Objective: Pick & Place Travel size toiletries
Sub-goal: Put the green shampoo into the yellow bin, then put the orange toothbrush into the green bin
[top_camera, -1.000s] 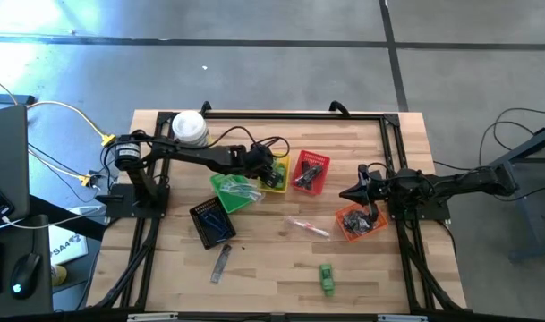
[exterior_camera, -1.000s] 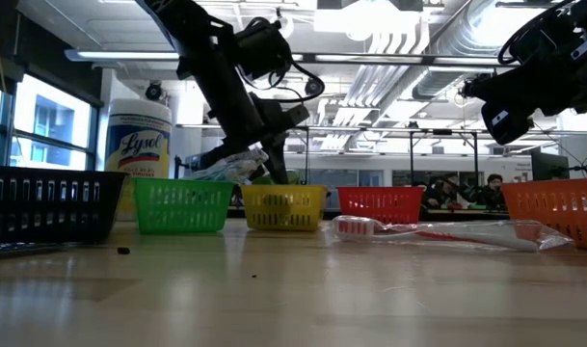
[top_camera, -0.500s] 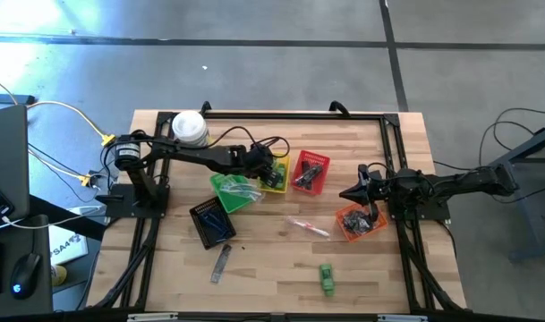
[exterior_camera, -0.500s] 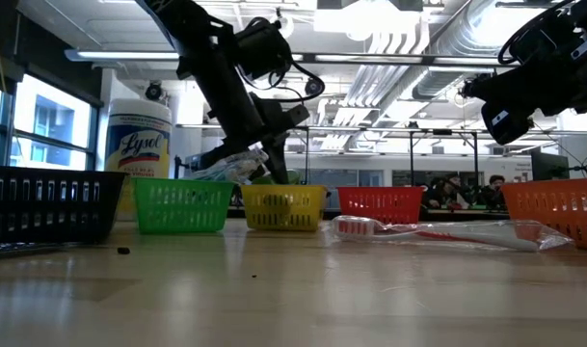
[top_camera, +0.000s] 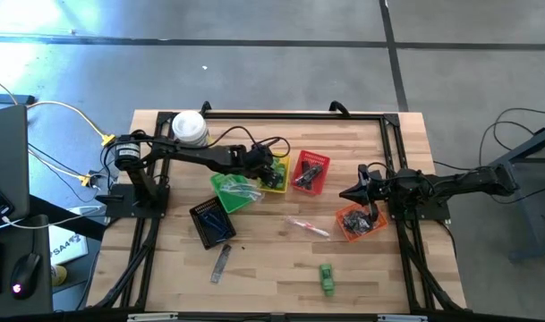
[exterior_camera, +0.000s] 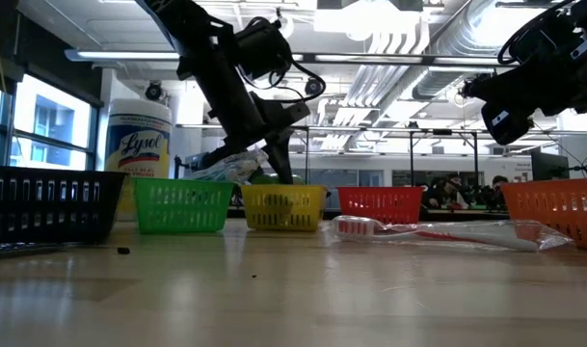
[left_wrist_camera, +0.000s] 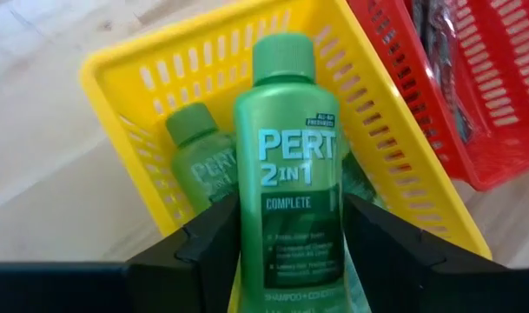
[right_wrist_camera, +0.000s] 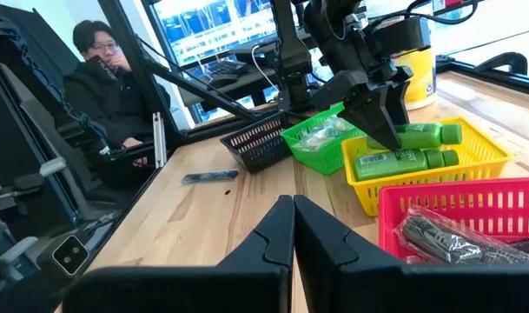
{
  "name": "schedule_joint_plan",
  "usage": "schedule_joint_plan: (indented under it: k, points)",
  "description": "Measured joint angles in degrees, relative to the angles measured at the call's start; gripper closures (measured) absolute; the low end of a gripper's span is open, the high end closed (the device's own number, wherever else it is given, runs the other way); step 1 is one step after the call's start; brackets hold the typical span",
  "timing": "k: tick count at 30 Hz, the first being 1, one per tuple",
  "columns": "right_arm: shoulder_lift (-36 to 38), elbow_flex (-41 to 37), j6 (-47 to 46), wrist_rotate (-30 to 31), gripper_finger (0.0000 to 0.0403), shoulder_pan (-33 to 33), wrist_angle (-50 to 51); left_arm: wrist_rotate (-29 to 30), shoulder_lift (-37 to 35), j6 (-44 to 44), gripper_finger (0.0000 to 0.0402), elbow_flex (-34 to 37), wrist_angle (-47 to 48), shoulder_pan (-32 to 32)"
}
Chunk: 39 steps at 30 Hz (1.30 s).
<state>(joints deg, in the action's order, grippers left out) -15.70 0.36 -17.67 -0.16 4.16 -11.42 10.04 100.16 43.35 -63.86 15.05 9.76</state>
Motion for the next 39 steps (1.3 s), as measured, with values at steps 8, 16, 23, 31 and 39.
schedule_joint_plan:
  k: [8,16,23,31,39]
  points:
    - [0.00,0.00,-0.09,0.00,0.0401,0.00,0.00,-3.79,0.00,-1.07,0.0209,0.02,-1.50,-0.02]
    - [0.00,0.00,-0.09,0.00,0.0401,0.01,0.00,-5.34,0.00,-1.07,0.0209,0.02,-2.01,-0.02]
    - [0.00,0.00,-0.09,0.00,0.0401,0.01,0.00,-8.26,0.00,-1.07,0.0209,0.02,-2.08,-0.08]
    - [0.00,0.00,-0.08,0.00,0.0401,-0.01,0.00,-9.91,0.02,-2.48,0.0209,0.04,-3.63,-1.30]
    - [0.00,0.00,-0.07,-0.02,0.0401,0.01,0.00,-10.61,0.02,-3.04,0.0209,0.04,-4.94,-1.94]
